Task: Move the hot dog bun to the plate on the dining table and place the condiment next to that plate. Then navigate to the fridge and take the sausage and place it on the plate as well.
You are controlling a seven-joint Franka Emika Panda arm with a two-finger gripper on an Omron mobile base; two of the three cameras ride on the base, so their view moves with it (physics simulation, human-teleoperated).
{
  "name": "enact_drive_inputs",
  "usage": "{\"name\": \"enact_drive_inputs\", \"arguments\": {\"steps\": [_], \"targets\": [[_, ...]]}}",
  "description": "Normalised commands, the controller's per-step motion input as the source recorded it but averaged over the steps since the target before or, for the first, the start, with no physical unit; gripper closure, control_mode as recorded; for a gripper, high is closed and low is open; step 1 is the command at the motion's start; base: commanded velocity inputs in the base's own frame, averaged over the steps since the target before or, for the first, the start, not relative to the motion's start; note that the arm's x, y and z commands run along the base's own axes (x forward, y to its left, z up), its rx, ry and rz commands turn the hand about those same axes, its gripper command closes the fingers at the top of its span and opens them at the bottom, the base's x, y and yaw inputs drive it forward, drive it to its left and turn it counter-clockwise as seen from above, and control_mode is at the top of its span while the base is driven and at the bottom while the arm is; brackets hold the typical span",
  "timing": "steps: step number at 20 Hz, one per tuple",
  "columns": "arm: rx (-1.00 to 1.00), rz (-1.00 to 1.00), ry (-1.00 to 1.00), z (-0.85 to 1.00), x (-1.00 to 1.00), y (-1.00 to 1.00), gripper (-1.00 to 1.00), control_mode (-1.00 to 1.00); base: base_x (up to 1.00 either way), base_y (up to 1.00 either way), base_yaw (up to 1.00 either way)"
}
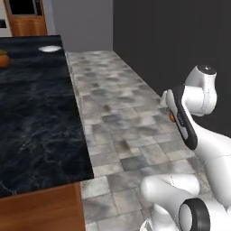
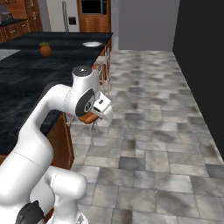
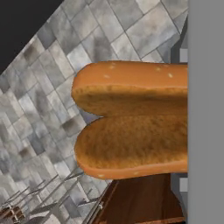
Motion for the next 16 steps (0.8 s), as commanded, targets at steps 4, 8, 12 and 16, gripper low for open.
{"name": "enact_drive_inputs", "arguments": {"steps": [4,8,12,16], "targets": [[0.00,0.00,0.00,0.00,0.00,0.00,1.00,1.00,1.00,-1.00,0.31],[0.00,0.00,0.00,0.00,0.00,0.00,1.00,1.00,0.97,-0.92,0.36],[0.00,0.00,0.00,0.00,0.00,0.00,1.00,1.00,0.97,-0.92,0.36],[0.00,0.00,0.00,0.00,0.00,0.00,1.00,1.00,0.93,-0.91,0.36]]}}
